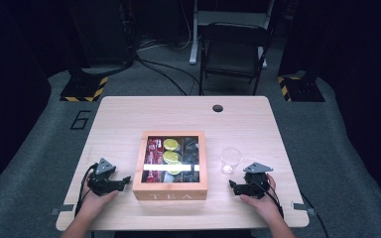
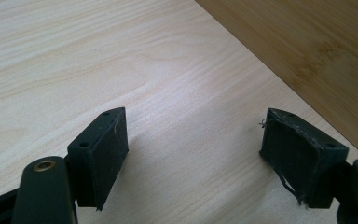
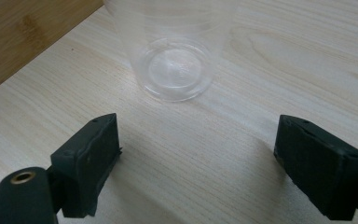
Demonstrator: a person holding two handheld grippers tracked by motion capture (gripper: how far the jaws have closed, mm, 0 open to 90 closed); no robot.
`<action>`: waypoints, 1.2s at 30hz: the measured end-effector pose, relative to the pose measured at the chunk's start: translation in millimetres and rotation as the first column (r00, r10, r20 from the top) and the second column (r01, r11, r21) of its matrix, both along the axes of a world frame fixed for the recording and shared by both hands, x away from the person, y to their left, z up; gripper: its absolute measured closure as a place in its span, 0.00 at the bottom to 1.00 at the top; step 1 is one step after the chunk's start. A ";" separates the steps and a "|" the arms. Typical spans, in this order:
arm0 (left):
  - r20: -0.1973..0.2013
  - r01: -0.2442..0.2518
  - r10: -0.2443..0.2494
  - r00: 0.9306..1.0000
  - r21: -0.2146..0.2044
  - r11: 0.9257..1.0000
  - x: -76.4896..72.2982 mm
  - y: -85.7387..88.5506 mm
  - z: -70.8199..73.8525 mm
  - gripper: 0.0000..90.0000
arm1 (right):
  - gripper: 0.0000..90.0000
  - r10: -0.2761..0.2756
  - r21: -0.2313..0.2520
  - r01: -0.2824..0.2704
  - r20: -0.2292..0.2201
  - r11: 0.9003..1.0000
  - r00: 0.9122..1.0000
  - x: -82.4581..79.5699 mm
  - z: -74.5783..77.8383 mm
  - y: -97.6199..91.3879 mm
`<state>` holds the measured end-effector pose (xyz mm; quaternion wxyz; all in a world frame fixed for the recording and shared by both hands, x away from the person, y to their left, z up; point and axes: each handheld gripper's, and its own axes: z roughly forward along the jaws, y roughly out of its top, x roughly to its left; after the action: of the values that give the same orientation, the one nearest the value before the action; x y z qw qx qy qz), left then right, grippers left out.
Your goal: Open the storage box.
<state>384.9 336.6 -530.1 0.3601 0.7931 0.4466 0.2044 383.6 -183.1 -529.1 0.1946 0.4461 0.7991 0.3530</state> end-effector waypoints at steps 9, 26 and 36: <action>-0.013 0.025 -0.025 1.000 0.005 1.000 1.2 0.0 0.4 0.21 | 0.16 -0.007 -0.002 0.007 0.003 1.000 1.000 -1.0 0.1 0.8; -0.014 0.016 -0.016 1.000 -0.001 1.000 0.7 -0.2 0.4 0.22 | 0.23 0.027 0.006 -0.027 0.010 1.000 1.000 -3.4 0.3 0.6; -0.062 -0.009 0.008 0.998 -0.023 1.000 -3.0 4.6 8.2 0.41 | 0.56 0.087 -0.031 -0.089 -0.051 0.996 0.995 -10.3 12.9 9.0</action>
<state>381.9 341.2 -522.0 0.3545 0.7929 0.4633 0.1760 373.4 -174.1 -516.1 0.1665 0.4156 0.8284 0.3366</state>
